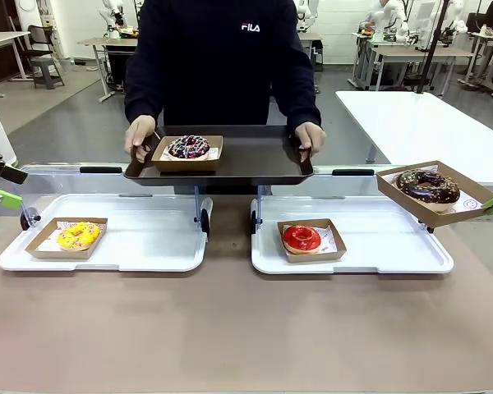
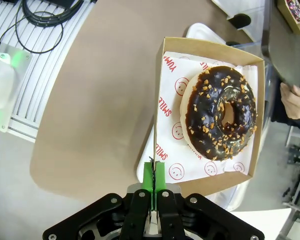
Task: Provide the desired donut to the person.
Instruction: Place the picked Paper togo box onto the Handle tray extended by the person.
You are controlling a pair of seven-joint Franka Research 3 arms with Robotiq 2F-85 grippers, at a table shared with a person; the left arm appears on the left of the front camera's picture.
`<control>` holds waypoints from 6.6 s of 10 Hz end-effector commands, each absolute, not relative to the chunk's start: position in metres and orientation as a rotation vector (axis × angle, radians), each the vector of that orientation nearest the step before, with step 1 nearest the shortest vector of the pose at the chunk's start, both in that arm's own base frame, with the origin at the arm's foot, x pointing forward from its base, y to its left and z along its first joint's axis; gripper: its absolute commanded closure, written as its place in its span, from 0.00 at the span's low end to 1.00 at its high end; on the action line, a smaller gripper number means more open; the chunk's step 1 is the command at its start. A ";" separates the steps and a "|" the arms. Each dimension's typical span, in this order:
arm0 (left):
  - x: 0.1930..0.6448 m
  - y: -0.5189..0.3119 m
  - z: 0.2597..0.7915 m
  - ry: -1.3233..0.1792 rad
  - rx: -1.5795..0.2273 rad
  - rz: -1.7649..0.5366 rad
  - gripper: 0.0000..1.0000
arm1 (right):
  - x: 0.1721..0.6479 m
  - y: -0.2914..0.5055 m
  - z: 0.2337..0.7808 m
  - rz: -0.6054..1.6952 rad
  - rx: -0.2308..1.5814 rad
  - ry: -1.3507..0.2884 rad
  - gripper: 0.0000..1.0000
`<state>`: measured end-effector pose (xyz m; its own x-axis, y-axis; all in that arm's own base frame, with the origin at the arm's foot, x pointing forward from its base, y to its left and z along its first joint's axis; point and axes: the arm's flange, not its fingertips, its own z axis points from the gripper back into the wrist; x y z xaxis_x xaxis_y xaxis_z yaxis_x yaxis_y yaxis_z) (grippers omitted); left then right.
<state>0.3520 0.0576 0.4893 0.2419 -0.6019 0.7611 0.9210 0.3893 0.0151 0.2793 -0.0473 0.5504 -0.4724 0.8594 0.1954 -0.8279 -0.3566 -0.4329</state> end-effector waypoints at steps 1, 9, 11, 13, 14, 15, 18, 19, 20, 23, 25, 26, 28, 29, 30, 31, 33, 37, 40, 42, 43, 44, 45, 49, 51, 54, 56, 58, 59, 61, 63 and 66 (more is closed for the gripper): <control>0.352 0.058 0.488 -0.770 -0.492 -1.094 0.00 | 0.276 -0.050 0.544 1.987 -0.077 -0.567 1.00; 0.352 0.058 0.488 -0.770 -0.492 -1.094 0.00 | 0.276 -0.050 0.544 1.987 -0.077 -0.567 1.00; 0.352 0.058 0.488 -0.770 -0.492 -1.094 0.00 | 0.289 -0.024 0.570 1.957 -0.082 -0.572 0.99; 0.352 0.058 0.488 -0.770 -0.492 -1.094 0.00 | 0.304 0.033 0.606 2.024 -0.063 -0.503 0.99; 0.352 0.058 0.488 -0.770 -0.492 -1.094 0.00 | 0.313 0.062 0.619 2.004 -0.034 -0.492 0.99; 0.352 0.058 0.488 -0.770 -0.492 -1.094 0.00 | 0.328 0.093 0.631 1.913 -0.039 -0.489 0.99; 0.352 0.058 0.488 -0.770 -0.492 -1.094 0.00 | 0.365 0.170 0.649 1.782 -0.046 -0.575 0.99; 0.352 0.058 0.488 -0.770 -0.492 -1.094 0.00 | 0.377 0.197 0.647 1.730 -0.040 -0.611 0.99; 0.352 0.058 0.488 -0.770 -0.492 -1.094 0.00 | 0.393 0.216 0.642 1.674 -0.061 -0.629 0.99; 0.352 0.058 0.488 -0.770 -0.492 -1.094 0.00 | 0.436 0.255 0.601 1.606 -0.132 -0.668 0.99; 0.352 0.058 0.488 -0.770 -0.492 -1.094 0.00 | 0.443 0.267 0.581 1.592 -0.139 -0.603 0.99; 0.352 0.058 0.488 -0.770 -0.492 -1.094 0.00 | 0.447 0.267 0.576 1.608 -0.124 -0.575 0.99; 0.352 0.058 0.488 -0.770 -0.492 -1.094 0.00 | 0.454 0.268 0.563 1.617 -0.126 -0.517 0.99; 0.352 0.058 0.488 -0.770 -0.492 -1.094 0.00 | 0.457 0.269 0.560 1.608 -0.133 -0.507 0.99; 0.352 0.058 0.488 -0.770 -0.492 -1.094 0.00 | 0.460 0.270 0.557 1.614 -0.132 -0.499 0.99; 0.352 0.058 0.488 -0.770 -0.492 -1.094 0.00 | 0.464 0.269 0.554 1.613 -0.150 -0.481 0.99; 0.352 0.058 0.488 -0.770 -0.492 -1.094 0.00 | 0.469 0.267 0.552 1.608 -0.144 -0.500 0.99; 0.352 0.058 0.488 -0.770 -0.492 -1.094 0.00 | 0.469 0.253 0.568 1.598 -0.122 -0.540 0.35; 0.352 0.058 0.488 -0.770 -0.492 -1.094 0.00 | 0.465 0.248 0.572 1.624 -0.082 -0.552 0.00; 0.352 0.058 0.488 -0.770 -0.492 -1.094 0.00 | 0.462 0.247 0.577 1.642 -0.064 -0.555 0.00; 0.352 0.058 0.488 -0.770 -0.492 -1.094 0.00 | 0.460 0.247 0.579 1.650 -0.056 -0.555 0.00; 0.352 0.058 0.488 -0.770 -0.492 -1.094 0.00 | 0.461 0.247 0.580 1.654 -0.054 -0.546 0.00; 0.352 0.058 0.488 -0.770 -0.492 -1.094 0.00 | 0.462 0.247 0.580 1.655 -0.048 -0.536 0.00; 0.352 0.058 0.488 -0.770 -0.492 -1.094 0.00 | 0.461 0.250 0.579 1.630 -0.075 -0.532 0.00; 0.352 0.058 0.488 -0.770 -0.492 -1.094 0.00 | 0.461 0.250 0.579 1.630 -0.075 -0.532 0.00; 0.352 0.058 0.488 -0.770 -0.492 -1.094 0.00 | 0.461 0.250 0.579 1.630 -0.075 -0.532 0.00; 0.352 0.058 0.488 -0.770 -0.492 -1.094 0.00 | 0.461 0.250 0.579 1.630 -0.075 -0.532 0.00; 0.352 0.058 0.488 -0.770 -0.492 -1.094 0.00 | 0.461 0.250 0.579 1.630 -0.075 -0.532 0.00; 0.352 0.058 0.488 -0.770 -0.492 -1.094 0.00 | 0.461 0.250 0.579 1.630 -0.075 -0.532 0.00; 0.352 0.058 0.488 -0.770 -0.492 -1.094 0.00 | 0.461 0.249 0.579 1.630 -0.071 -0.523 0.00; 0.352 0.058 0.488 -0.770 -0.492 -1.094 0.00 | 0.424 0.169 0.599 1.599 0.050 -0.700 0.00; 0.352 0.058 0.488 -0.770 -0.492 -1.094 0.00 | 0.377 0.074 0.582 1.579 0.265 -0.859 0.00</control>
